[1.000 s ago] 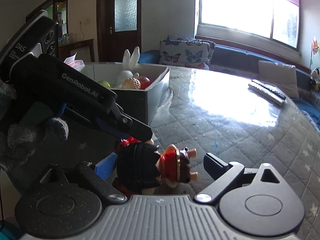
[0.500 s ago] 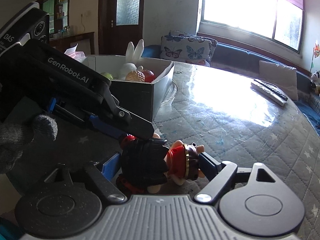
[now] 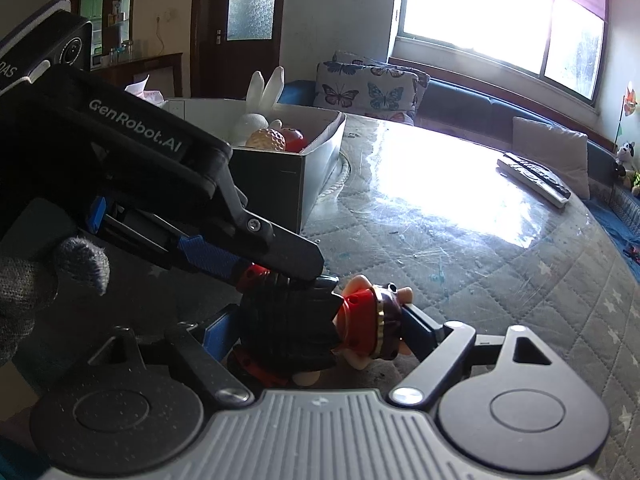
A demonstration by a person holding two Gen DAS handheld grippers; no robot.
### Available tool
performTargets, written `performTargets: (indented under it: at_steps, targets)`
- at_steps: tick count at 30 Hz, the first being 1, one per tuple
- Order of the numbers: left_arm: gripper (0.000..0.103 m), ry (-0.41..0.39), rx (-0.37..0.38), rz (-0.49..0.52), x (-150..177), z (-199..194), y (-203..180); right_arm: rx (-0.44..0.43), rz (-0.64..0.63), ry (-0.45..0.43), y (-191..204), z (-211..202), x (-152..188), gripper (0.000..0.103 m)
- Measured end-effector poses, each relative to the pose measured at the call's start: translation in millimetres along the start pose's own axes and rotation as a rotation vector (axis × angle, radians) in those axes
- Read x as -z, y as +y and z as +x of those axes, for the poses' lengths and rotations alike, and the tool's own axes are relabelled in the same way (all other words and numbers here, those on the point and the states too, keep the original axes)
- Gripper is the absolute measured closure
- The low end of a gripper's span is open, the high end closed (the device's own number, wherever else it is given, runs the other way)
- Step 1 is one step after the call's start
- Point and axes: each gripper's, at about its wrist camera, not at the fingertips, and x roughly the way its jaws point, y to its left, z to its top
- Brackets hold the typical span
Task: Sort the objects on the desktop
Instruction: 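Lift the doll figure with the left gripper, then carry the doll into the white box and open the left gripper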
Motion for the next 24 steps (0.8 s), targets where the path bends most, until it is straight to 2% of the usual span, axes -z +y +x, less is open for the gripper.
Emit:
performTargets:
  at_steps: [6, 14, 19, 24]
  targets:
    - [0.058, -0.042, 0.011, 0.035, -0.2, -16.1, -10.0, -0.005, -0.030, -0.027, 3.9, -11.2, -11.8, 0.017]
    - [0.058, -0.213, 0.015, 0.073, -28.6, -67.4, -21.9, -0.036, -0.144, -0.148, 24.2, -17.3, -70.6, 0.017]
    - [0.058, -0.315, -0.013, 0.040, -54.2, -98.9, -2.5, -0.088, -0.213, -0.190, 45.6, 6.4, -111.4, 0.017]
    - [0.058, -0.350, -0.013, -0.046, -82.2, -114.3, 36.2, -0.131, -0.258, -0.171, 66.9, 43.0, -140.9, 0.017]
